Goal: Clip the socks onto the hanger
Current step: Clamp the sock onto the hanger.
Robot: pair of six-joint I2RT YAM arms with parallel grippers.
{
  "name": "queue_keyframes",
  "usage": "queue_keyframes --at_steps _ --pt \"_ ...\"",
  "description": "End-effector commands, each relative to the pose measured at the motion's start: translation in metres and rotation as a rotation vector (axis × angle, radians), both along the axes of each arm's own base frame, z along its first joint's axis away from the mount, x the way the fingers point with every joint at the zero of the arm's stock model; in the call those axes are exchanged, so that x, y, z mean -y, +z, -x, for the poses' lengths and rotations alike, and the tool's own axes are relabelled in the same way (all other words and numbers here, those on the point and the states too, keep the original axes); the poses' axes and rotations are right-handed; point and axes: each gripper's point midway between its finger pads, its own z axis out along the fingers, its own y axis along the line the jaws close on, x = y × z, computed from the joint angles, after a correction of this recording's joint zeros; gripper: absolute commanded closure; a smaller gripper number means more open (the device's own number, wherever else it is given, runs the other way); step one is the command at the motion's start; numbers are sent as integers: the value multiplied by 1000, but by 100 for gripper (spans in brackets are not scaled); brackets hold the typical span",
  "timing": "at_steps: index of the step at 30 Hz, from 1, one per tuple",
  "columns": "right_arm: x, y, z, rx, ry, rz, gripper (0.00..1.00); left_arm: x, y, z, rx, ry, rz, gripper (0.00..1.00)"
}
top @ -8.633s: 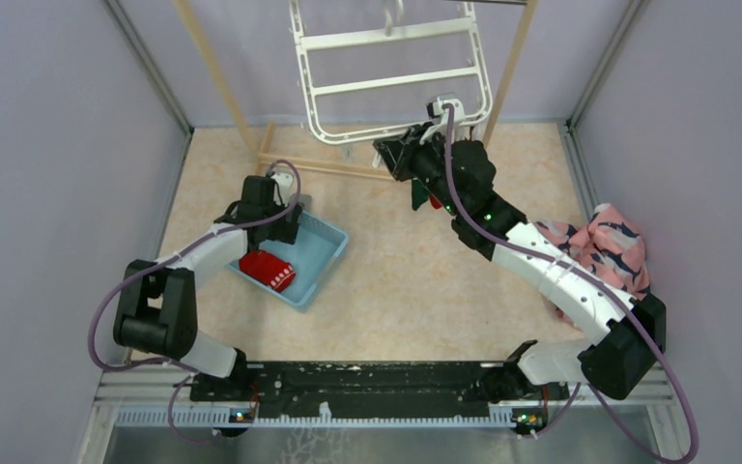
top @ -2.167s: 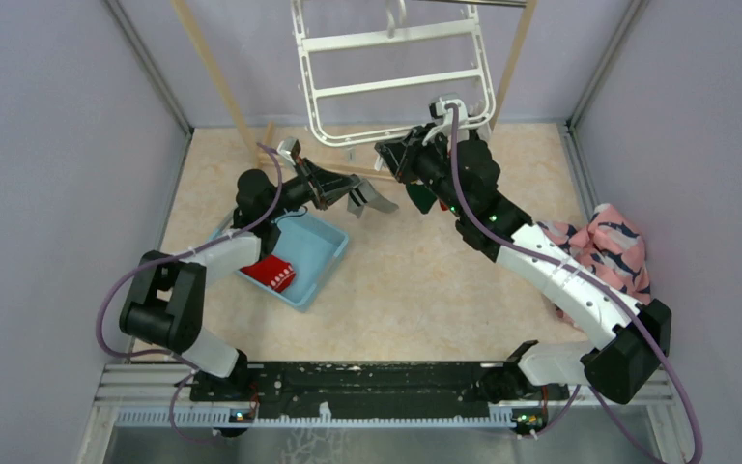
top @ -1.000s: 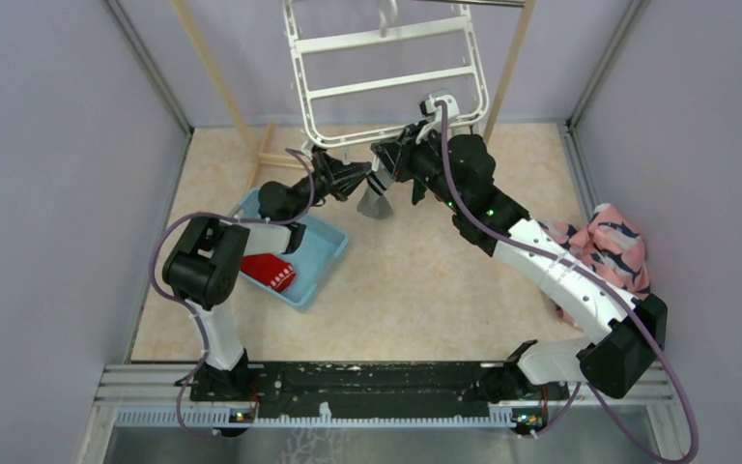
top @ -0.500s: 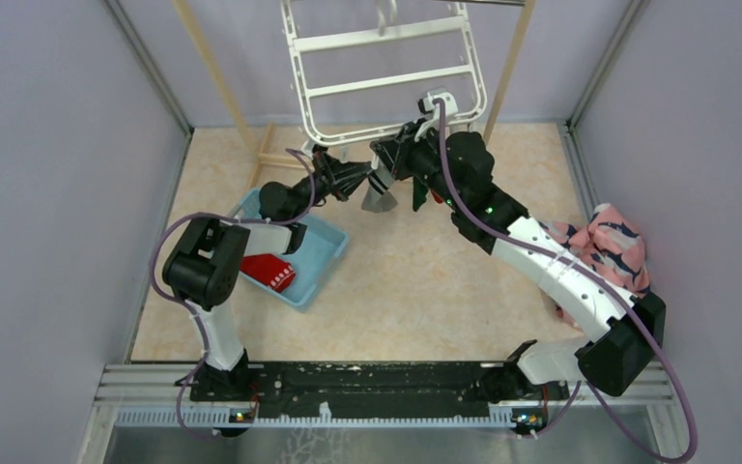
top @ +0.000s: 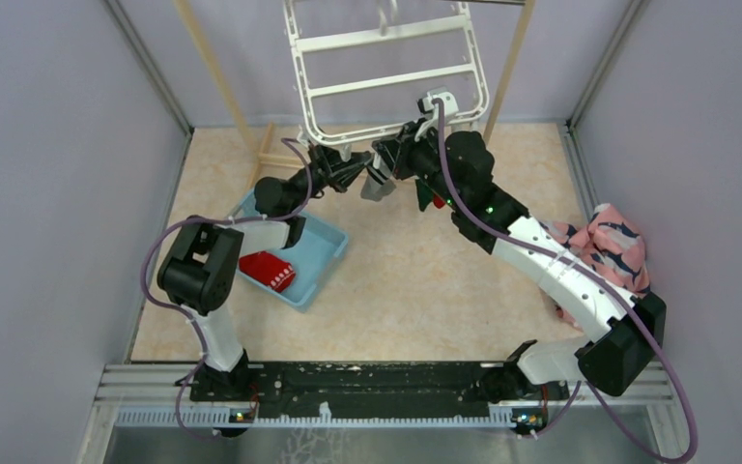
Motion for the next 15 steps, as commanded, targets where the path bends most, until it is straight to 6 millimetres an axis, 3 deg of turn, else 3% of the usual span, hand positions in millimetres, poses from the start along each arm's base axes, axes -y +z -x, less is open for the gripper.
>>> queue_keyframes --at_steps 1,11,15 --pt "3 -12 6 -35 9 65 100 -22 60 48 237 -42 167 100" --pt "8 3 9 -3 -5 52 100 -28 43 45 163 -26 154 100" --pt "10 2 7 -5 -17 57 100 -28 49 51 184 -45 154 100"
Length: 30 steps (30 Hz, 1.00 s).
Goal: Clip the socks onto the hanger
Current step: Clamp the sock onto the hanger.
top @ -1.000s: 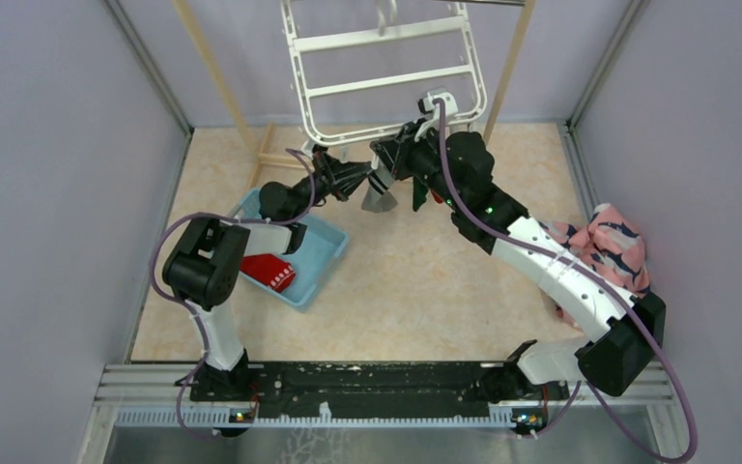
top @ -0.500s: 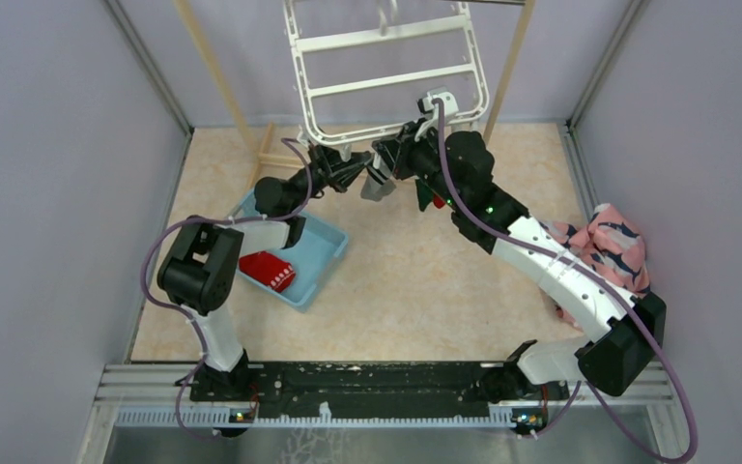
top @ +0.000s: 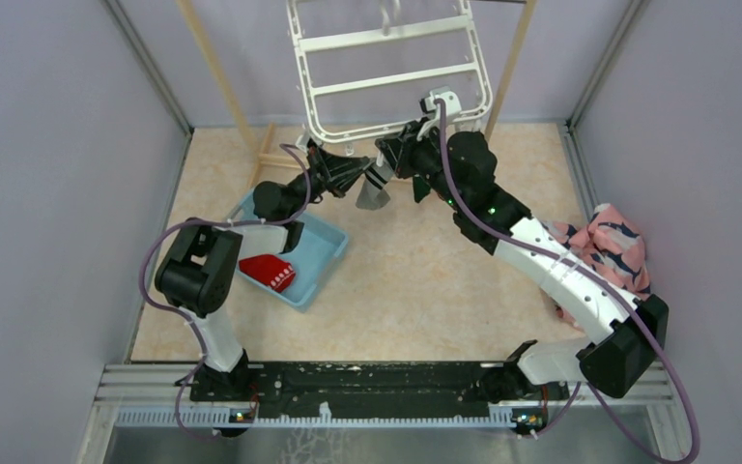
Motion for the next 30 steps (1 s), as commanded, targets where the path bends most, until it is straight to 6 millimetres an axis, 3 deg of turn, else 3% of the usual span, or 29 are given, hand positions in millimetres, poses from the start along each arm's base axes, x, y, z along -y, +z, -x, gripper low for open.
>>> queue_keyframes --at_steps 1,15,30 --pt "3 -2 9 -26 13 44 100 -25 58 48 213 -55 163 100" --pt "3 -7 7 -33 10 52 100 -28 75 58 254 -71 180 100" --pt "-4 -14 14 -50 60 39 100 -24 78 48 271 -58 189 100"
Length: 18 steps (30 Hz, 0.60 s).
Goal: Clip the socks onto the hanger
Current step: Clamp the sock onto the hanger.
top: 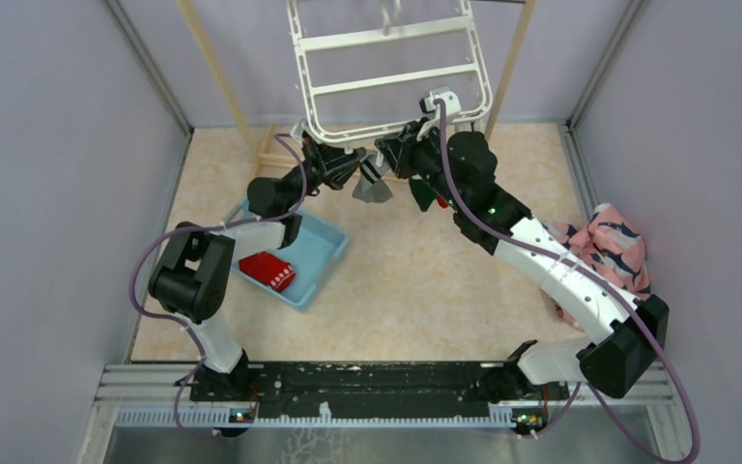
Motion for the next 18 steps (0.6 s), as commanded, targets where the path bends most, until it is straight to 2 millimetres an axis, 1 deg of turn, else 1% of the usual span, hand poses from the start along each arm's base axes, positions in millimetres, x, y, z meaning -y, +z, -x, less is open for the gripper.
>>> queue_keyframes --at_steps 1,10,14,18 --pt "-4 -15 13 -54 56 38 100 -20 45 37 191 -56 154 100" --pt "-10 -19 18 -70 98 27 100 -13 39 30 188 -62 144 100" --pt "-10 -21 19 -80 97 25 100 -10 37 31 185 -68 143 100" --pt "-10 -22 19 -86 93 22 100 -8 39 33 193 -72 146 100"
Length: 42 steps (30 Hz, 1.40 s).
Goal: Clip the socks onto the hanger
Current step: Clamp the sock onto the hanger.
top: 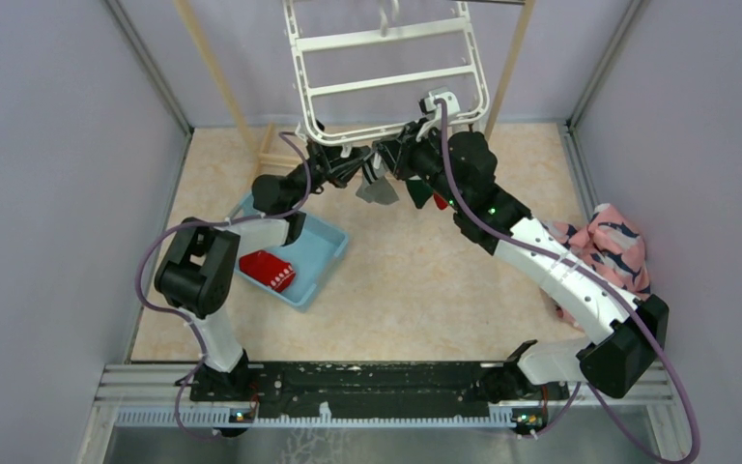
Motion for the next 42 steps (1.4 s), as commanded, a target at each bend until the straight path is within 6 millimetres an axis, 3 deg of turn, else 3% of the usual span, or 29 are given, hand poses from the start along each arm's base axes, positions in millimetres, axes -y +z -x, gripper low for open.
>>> queue_keyframes --at_steps 1,16,28,42 --pt "-4 -21 14 -70 57 39 100 -16 41 40 191 -64 147 100" --pt "0 -16 13 -74 33 28 100 -11 44 40 200 -70 158 100" --pt "4 -6 18 -45 33 -3 100 -19 20 38 73 40 189 100" --pt "6 -2 17 -18 28 3 100 -33 44 47 60 110 290 100"
